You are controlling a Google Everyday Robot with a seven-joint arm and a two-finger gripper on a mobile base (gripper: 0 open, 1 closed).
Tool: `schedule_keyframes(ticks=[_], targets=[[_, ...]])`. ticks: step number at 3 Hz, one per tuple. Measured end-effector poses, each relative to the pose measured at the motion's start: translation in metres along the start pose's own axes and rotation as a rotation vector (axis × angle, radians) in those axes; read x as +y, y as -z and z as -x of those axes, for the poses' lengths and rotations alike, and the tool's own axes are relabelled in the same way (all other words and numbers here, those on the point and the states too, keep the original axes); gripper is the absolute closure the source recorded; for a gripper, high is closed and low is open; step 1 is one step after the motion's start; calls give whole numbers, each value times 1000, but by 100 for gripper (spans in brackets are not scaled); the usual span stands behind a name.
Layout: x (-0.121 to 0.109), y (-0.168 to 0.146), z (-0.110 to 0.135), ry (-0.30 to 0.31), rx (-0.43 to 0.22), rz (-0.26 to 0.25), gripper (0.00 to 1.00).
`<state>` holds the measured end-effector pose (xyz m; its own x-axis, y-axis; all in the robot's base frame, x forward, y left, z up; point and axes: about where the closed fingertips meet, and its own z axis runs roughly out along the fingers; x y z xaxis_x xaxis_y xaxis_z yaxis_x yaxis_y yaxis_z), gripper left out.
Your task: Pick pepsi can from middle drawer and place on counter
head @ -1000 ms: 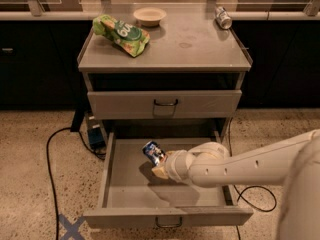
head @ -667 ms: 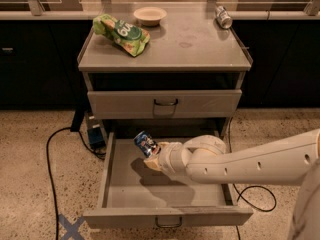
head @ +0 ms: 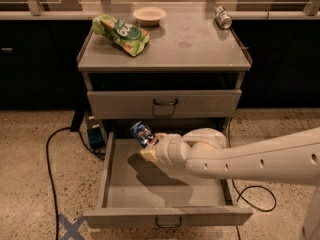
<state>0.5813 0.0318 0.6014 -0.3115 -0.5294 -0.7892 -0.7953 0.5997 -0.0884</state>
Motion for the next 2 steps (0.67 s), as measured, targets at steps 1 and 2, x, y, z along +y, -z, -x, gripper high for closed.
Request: schedule_keyframes(ticks=[1, 2], targets=[[-6, 21, 50, -9, -91, -12, 100], [-12, 55, 115, 44, -188, -22, 100]])
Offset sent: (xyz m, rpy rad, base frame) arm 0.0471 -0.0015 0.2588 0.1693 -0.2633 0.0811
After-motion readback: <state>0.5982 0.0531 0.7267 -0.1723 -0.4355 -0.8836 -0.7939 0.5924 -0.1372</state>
